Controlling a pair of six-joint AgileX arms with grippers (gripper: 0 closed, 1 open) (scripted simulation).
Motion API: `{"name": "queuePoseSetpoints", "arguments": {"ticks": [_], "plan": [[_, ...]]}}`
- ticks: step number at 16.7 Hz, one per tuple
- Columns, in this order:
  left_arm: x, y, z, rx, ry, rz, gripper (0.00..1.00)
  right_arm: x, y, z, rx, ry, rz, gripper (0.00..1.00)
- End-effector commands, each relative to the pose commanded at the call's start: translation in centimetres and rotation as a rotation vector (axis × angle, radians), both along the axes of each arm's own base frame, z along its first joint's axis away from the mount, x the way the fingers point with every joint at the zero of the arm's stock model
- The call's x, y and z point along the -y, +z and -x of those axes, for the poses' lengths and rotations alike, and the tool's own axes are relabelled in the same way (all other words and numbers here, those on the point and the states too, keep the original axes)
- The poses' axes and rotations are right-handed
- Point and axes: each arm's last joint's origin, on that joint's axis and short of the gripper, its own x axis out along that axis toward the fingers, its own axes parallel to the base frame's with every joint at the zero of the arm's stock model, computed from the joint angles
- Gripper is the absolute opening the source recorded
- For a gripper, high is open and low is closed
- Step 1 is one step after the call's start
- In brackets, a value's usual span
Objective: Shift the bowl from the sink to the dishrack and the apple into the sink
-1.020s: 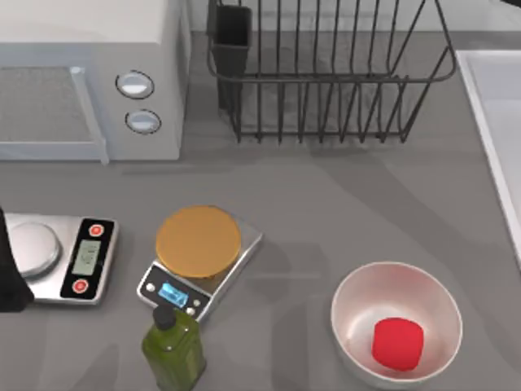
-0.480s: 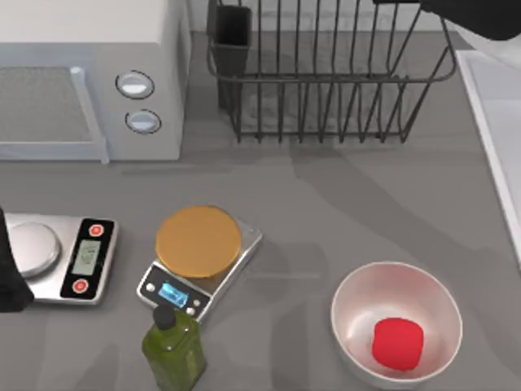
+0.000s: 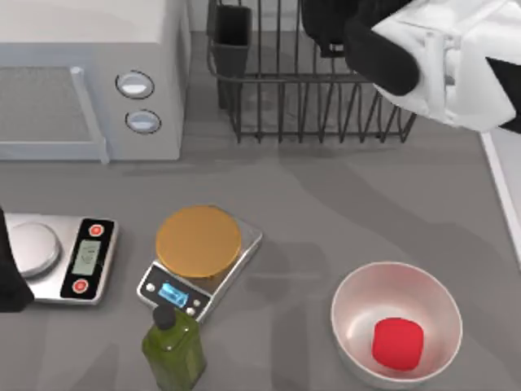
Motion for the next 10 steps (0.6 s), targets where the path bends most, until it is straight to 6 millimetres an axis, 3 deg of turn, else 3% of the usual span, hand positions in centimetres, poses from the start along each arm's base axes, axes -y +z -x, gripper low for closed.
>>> {"name": "queuePoseSetpoints", "arguments": {"ticks": [6, 8, 10], "plan": [[0.0, 0.0, 0.0, 0.000, 0.000, 0.000, 1.00, 1.0, -9.8, -3.8, 0.011, 0.012, -0.007, 0.00], [0.0, 0.0, 0.0, 0.000, 0.000, 0.000, 1.00, 1.6, -11.4, -4.2, 0.003, 0.012, 0.001, 0.00], [0.0, 0.0, 0.0, 0.000, 0.000, 0.000, 1.00, 1.6, -11.5, -4.2, 0.002, 0.011, 0.001, 0.00]]}}
